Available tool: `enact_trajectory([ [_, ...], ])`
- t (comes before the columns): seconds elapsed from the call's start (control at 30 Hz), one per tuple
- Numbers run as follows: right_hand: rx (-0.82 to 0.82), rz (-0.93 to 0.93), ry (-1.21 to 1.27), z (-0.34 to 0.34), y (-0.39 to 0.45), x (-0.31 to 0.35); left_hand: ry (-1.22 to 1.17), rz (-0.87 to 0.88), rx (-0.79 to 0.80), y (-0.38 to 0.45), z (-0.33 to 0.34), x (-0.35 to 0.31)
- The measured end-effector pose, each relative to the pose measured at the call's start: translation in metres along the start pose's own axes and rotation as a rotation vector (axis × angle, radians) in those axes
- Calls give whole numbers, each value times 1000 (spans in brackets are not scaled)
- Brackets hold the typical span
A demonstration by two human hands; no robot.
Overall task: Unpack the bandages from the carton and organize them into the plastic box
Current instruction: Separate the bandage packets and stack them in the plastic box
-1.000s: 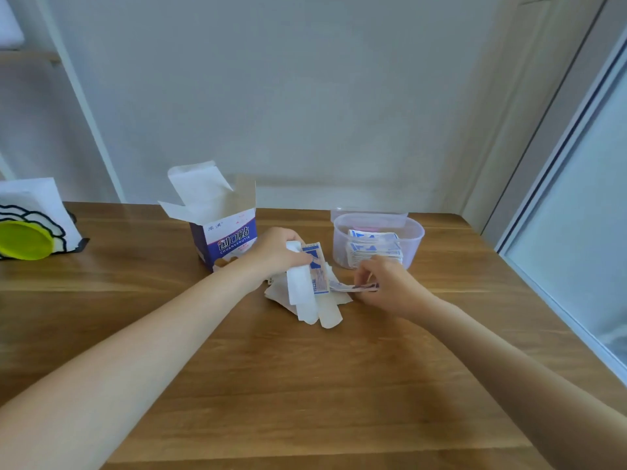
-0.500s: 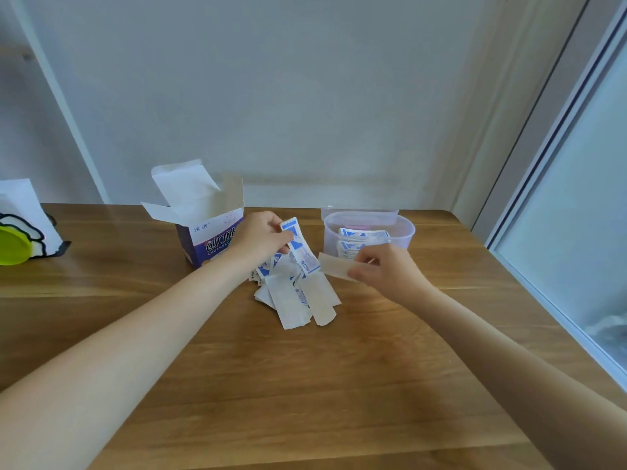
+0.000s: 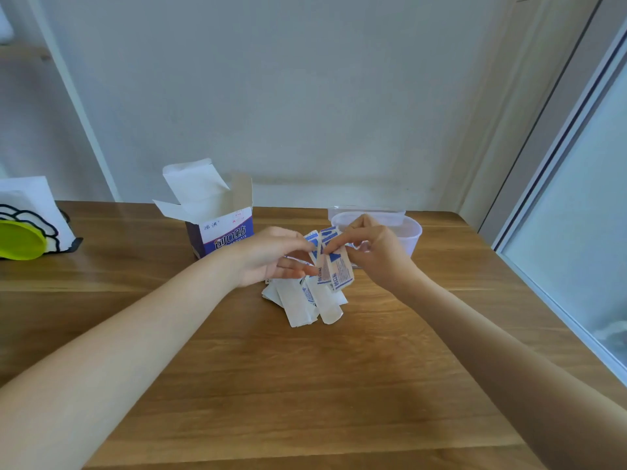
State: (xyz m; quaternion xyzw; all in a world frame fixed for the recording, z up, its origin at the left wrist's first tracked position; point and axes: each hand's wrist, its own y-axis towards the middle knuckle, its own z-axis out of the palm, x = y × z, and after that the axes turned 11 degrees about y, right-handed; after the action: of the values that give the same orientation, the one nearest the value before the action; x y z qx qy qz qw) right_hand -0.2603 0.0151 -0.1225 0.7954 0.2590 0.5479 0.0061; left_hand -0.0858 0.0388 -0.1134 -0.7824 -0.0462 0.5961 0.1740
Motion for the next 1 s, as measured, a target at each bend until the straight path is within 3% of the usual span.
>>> enact_trajectory([
  [0.1, 15, 15, 87, 3, -5, -1, -2, 3, 75, -2, 3, 1],
  [0.27, 59, 200, 241, 2, -8, 2, 54, 39, -16, 2, 2, 4],
  [0.4, -57, 145, 174, 1, -5, -1, 60, 32, -73, 5, 2, 4],
  [0.63, -84, 141, 86, 7, -3, 0, 121, 75, -129, 6, 10, 3],
  [0.77, -252, 143, 229, 5, 0, 2, 93, 61, -251, 8, 1, 5],
  [0.87, -180, 186, 229, 6, 2, 4, 21, 62, -271, 6, -2, 7],
  [1.0, -35, 241, 288, 18, 1, 7, 51, 139, -143, 3, 8, 4],
])
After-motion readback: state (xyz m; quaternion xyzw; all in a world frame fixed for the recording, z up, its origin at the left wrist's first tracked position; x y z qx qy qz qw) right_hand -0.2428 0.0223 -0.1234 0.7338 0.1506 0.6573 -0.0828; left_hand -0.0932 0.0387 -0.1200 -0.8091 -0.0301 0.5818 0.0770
